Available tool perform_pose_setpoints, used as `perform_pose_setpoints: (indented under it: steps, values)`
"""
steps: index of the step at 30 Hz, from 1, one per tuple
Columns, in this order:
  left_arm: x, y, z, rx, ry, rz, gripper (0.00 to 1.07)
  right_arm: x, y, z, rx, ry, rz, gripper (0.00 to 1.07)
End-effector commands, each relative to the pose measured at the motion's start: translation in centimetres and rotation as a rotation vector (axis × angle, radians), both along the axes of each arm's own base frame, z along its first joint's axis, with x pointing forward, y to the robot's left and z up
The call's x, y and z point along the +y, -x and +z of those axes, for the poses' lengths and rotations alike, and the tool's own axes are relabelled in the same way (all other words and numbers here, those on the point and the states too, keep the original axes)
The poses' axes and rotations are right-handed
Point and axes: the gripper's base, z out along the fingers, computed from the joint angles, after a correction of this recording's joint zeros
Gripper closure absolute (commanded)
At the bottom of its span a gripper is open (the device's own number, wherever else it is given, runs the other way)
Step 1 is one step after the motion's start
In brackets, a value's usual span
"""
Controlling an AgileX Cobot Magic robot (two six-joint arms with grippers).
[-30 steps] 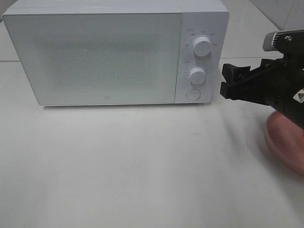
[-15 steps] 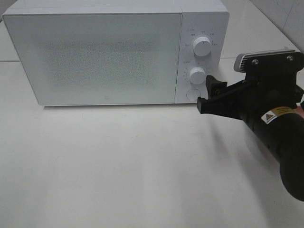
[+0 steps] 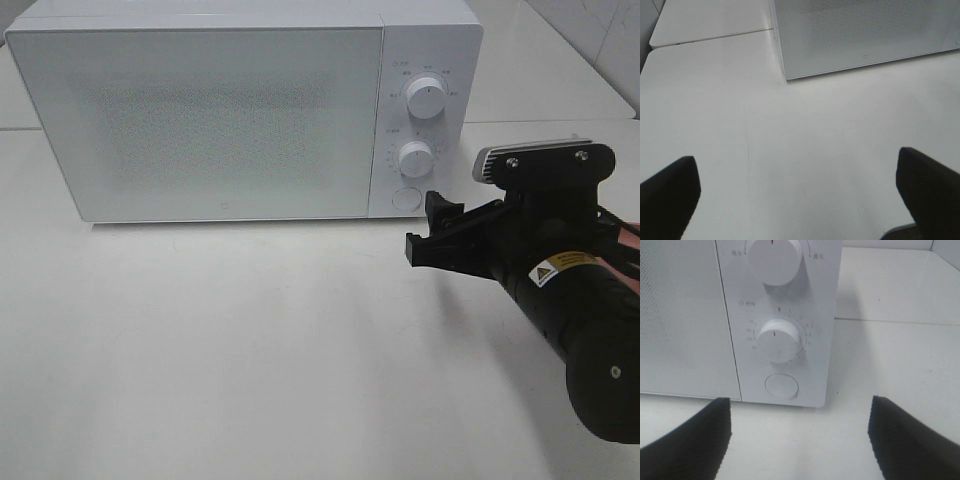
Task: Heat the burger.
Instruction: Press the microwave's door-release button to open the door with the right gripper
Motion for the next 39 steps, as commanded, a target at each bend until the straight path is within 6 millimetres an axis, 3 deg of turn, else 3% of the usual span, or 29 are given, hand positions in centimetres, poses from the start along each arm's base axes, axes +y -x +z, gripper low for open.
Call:
perform_pose_setpoints:
  steps: [1, 11, 18, 20, 22, 23, 25, 26, 28, 29, 32, 33, 35, 37, 39]
  values:
    - [0.0, 0.2, -0.1, -0.013, 0.004, -0.004, 0.06, -0.2, -0.2, 0.6, -0.12, -0.007, -0.033, 0.31]
    - [0.0, 0.2, -0.1, -0.013, 0.004, -0.004, 0.06, -0.2, -0.3, 0.0, -0.104, -0.041, -0.042, 0.33]
    - [0.0, 0.2, -0.1, -0.013, 0.004, -0.004, 0.06, -0.2, -0.3, 0.0, -0.102, -0.191, -0.074, 0.38]
    - [0.0, 0.2, -0.1, -0.013, 0.004, -0.004, 0.06, -0.2, -0.3, 0.0, -0.102, -0.363, -0.111, 0.44]
    - [0.0, 0.2, -0.1, -0.013, 0.004, -0.004, 0.06, -0.2, -0.3, 0.0, -0.103, -0.421, -0.123, 0.45]
    - [0.0, 0.2, -0.1, -0.013, 0.004, -0.004, 0.06, -0.2, -0.3, 0.0, -0.104, -0.546, -0.15, 0.49]
    - [0.0, 0.2, -0.1, -0.013, 0.004, -0.004, 0.06, -0.2, -0.3, -0.1, -0.1, -0.612, -0.165, 0.5]
    - [0.0, 0.2, -0.1, -0.013, 0.004, -0.004, 0.06, -0.2, -0.2, -0.1, -0.094, -0.735, -0.192, 0.55]
    - [0.0, 0.2, -0.1, -0.013, 0.004, -0.004, 0.06, -0.2, -0.2, -0.1, -0.091, -0.791, -0.205, 0.56]
    - [0.0, 0.2, -0.1, -0.013, 0.004, -0.004, 0.06, -0.1, -0.2, -0.3, -0.078, -0.931, -0.24, 0.61]
    - [0.0, 0.2, -0.1, -0.013, 0.004, -0.004, 0.06, -0.1, -0.2, -0.3, -0.074, -0.998, -0.257, 0.63]
    - [0.0, 0.2, -0.1, -0.013, 0.004, -0.004, 0.06, -0.1, -0.2, -0.4, -0.063, -1.106, -0.287, 0.68]
    - [0.0, 0.2, -0.1, -0.013, 0.004, -0.004, 0.06, -0.1, -0.2, -0.5, -0.054, -1.159, -0.304, 0.7]
    - [0.0, 0.2, -0.1, -0.013, 0.004, -0.004, 0.06, 0.0, -0.1, -0.8, -0.02, -1.317, -0.362, 0.81]
    - [0.0, 0.2, -0.1, -0.013, 0.004, -0.004, 0.06, 0.0, -0.1, -0.9, -0.01, -1.36, -0.38, 0.84]
